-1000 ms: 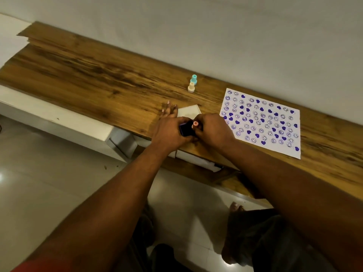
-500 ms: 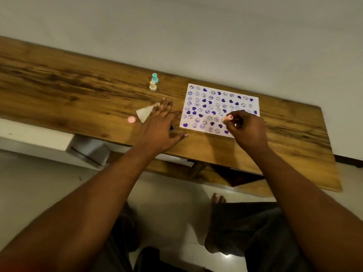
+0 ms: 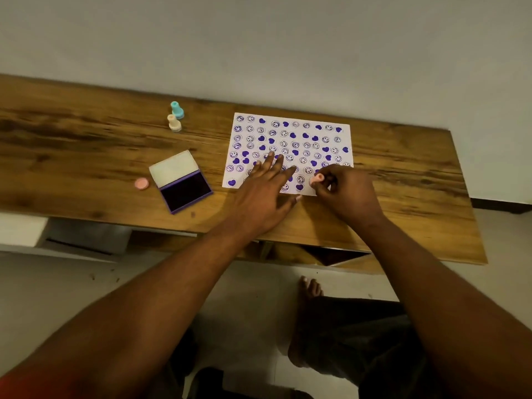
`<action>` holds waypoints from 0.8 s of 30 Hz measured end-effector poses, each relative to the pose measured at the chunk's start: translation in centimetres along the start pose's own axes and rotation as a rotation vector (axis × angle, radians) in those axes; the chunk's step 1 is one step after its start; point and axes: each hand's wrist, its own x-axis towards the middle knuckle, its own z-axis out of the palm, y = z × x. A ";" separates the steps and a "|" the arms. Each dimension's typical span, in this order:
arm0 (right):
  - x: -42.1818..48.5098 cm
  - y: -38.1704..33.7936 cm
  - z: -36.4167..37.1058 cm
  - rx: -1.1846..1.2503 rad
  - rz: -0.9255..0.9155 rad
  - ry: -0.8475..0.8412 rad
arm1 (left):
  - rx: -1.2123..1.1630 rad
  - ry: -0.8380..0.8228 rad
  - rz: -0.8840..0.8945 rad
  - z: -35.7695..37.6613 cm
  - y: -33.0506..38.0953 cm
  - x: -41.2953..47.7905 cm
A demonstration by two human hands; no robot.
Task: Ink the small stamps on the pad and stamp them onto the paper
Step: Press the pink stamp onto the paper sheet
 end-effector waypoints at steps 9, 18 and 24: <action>-0.1 0.9 0.1 -0.020 -0.024 -0.042 | -0.016 0.032 -0.009 1.5 0.6 2.3; -0.1 -0.7 -0.4 -0.028 -0.041 -0.079 | -0.013 0.028 -0.007 2.1 0.1 2.1; 0.3 -2.3 -2.8 0.098 -0.192 0.331 | -0.008 0.017 -0.005 2.3 -0.1 2.2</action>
